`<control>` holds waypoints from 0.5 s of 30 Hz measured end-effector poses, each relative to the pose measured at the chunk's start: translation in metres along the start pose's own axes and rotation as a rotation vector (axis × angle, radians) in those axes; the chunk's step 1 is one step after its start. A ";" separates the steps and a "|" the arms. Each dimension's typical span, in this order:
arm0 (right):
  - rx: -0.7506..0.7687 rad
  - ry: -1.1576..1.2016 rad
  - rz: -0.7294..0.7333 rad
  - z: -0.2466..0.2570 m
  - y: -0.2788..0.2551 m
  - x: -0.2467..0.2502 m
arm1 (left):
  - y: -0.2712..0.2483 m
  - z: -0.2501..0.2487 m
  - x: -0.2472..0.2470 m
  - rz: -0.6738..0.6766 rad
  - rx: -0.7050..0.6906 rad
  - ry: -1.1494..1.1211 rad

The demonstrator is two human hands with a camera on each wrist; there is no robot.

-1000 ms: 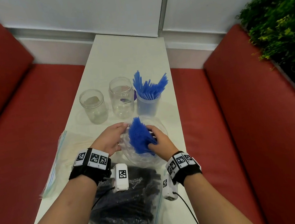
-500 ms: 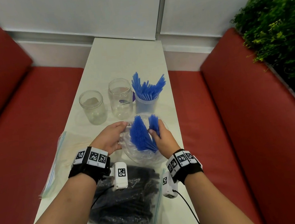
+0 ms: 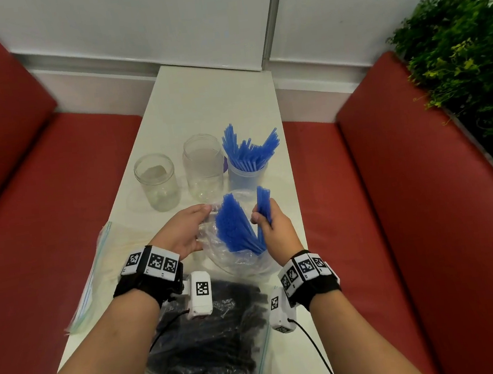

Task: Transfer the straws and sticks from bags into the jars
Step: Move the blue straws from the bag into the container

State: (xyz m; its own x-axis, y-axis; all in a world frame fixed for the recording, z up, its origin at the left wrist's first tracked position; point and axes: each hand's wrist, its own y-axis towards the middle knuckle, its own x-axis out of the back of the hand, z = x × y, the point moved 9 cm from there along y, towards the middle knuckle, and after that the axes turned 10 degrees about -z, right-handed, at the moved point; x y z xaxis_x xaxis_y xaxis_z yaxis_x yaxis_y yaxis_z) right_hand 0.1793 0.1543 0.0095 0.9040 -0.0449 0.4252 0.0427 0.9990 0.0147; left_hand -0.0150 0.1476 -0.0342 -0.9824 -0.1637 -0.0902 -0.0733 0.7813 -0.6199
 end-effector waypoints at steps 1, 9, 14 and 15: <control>0.005 0.010 -0.006 0.004 0.002 0.001 | 0.001 0.000 0.000 -0.003 0.000 0.001; 0.156 0.210 0.023 0.098 0.059 0.040 | 0.008 0.001 0.002 0.008 0.016 -0.029; 0.261 0.319 0.105 0.159 0.100 0.072 | 0.015 -0.002 0.001 0.001 0.025 -0.026; 0.273 0.349 0.101 0.166 0.104 0.076 | 0.015 -0.002 0.000 -0.003 0.028 -0.023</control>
State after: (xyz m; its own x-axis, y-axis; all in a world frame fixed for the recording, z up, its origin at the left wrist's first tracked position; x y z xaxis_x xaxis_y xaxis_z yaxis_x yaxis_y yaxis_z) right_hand 0.1815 0.2560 0.1936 0.9891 0.1005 0.1072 -0.1244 0.9610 0.2468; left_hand -0.0169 0.1606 -0.0425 -0.9780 -0.1797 -0.1062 -0.0707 0.7639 -0.6415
